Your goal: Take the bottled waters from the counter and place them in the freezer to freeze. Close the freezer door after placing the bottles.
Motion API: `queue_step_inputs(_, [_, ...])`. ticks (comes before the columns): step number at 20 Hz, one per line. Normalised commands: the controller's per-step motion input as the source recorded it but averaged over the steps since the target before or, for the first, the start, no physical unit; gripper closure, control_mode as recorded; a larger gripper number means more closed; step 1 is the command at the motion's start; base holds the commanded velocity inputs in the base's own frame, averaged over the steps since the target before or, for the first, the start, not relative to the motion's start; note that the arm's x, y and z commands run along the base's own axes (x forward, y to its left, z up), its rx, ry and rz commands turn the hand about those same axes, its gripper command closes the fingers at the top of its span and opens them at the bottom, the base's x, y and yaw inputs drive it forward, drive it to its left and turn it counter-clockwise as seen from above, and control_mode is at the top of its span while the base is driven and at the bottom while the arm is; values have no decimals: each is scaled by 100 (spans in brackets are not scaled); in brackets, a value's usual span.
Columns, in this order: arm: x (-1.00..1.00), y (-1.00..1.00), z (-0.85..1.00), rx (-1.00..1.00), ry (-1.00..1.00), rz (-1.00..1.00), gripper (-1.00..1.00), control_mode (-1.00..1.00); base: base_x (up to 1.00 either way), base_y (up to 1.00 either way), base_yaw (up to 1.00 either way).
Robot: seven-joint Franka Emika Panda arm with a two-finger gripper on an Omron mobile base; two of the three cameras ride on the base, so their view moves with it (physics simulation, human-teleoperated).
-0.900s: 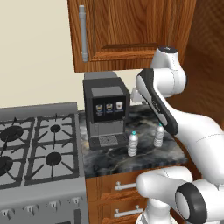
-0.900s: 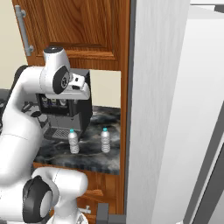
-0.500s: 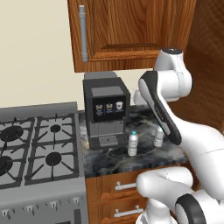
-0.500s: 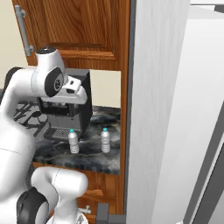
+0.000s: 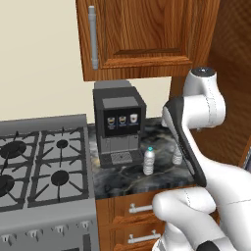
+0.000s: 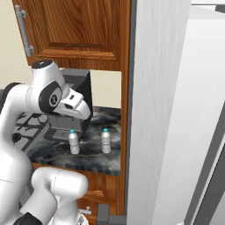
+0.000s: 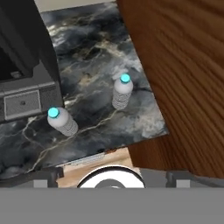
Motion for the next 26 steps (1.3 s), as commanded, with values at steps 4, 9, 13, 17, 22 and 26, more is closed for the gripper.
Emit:
queue_step_inputs(4, [0, -26, -39, 0, 0, -13, -100, -100, 0, 0, 0])
queue_step_inputs(9, [0, -22, -48, 0, 0, -16, -100, -100, 0, 0, 0])
queue_step_inputs(13, [0, -20, -43, 0, 0, -12, -100, -100, 0, 0, 0])
queue_step_inputs(17, [1, 0, -34, 2, 0, 0, -100, -100, 0, 0, 0])
queue_step_inputs(22, [4, 0, -42, 2, 0, 0, -100, -100, 0, 0, 0])
queue_step_inputs(26, [14, 0, -35, 0, -6, 0, -100, -100, 0, 0, 0])
